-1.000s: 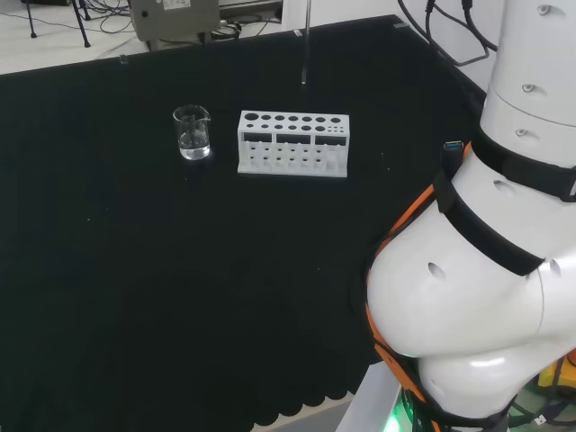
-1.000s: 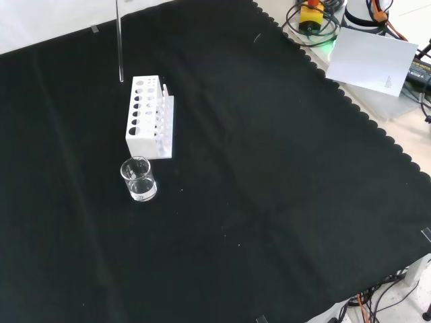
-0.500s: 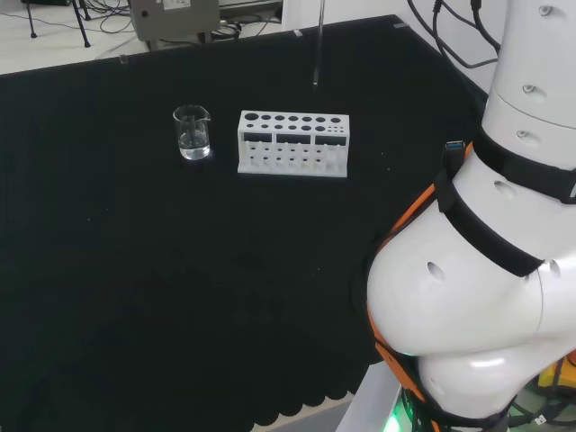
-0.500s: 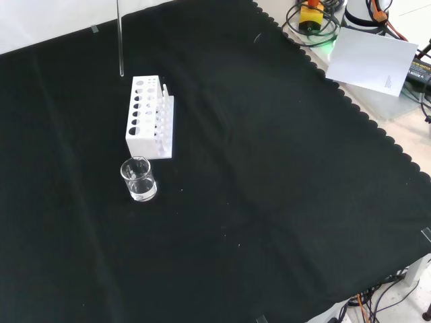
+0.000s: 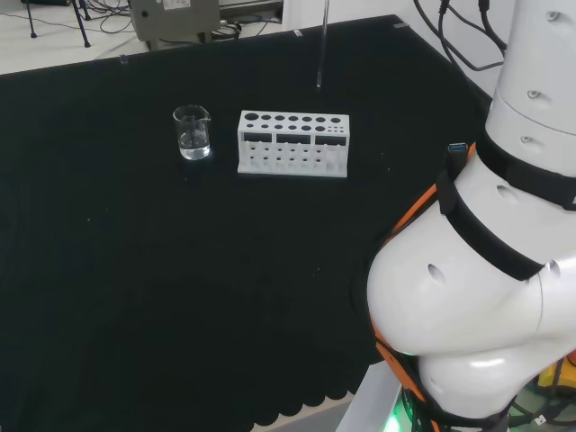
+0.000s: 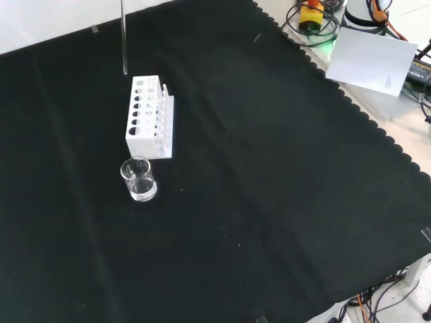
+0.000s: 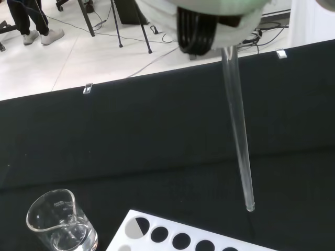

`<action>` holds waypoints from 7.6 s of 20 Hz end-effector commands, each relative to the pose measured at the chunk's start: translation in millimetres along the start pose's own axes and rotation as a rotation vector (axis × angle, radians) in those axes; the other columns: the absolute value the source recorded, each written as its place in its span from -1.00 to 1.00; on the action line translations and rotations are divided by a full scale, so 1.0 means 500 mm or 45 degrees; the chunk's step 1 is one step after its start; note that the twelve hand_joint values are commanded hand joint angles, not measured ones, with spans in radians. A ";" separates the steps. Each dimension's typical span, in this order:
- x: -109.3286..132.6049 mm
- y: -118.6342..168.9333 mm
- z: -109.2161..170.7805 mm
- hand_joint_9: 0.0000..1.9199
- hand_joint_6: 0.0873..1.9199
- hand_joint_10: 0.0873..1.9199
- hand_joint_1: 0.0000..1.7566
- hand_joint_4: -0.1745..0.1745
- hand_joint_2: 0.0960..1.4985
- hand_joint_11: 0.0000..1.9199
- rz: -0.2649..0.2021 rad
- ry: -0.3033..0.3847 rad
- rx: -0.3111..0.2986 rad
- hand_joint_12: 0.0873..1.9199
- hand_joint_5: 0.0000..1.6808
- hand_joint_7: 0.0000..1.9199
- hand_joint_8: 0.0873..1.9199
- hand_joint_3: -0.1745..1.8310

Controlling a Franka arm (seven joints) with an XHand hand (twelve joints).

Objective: Put the glass rod back on the white test tube rack.

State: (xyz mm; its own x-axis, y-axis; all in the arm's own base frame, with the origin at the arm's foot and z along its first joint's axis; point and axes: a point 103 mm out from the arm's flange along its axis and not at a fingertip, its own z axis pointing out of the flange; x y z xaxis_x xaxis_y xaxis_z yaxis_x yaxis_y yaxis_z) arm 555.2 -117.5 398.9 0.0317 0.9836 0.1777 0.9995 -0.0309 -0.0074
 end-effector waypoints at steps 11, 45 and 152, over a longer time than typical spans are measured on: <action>0.018 -0.048 0.002 0.94 -0.75 -0.69 0.50 -1.00 -0.07 0.77 -0.011 -0.018 0.007 -0.43 0.51 0.30 -0.06 -0.30; 0.014 -0.093 0.078 0.94 -0.75 -0.69 0.50 -1.00 -0.06 0.77 -0.013 0.060 0.076 -0.43 0.51 0.30 -0.06 -0.31; -0.031 -0.006 0.269 0.96 -0.59 -0.70 0.50 -1.00 -0.13 0.79 -0.001 0.050 0.353 -0.45 0.46 0.40 -0.26 -0.26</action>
State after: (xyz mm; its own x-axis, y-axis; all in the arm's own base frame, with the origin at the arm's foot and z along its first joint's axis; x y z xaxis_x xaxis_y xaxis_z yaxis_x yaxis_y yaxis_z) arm 550.9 -109.6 266.0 0.0405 0.9758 0.2150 0.9673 0.0156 -0.2531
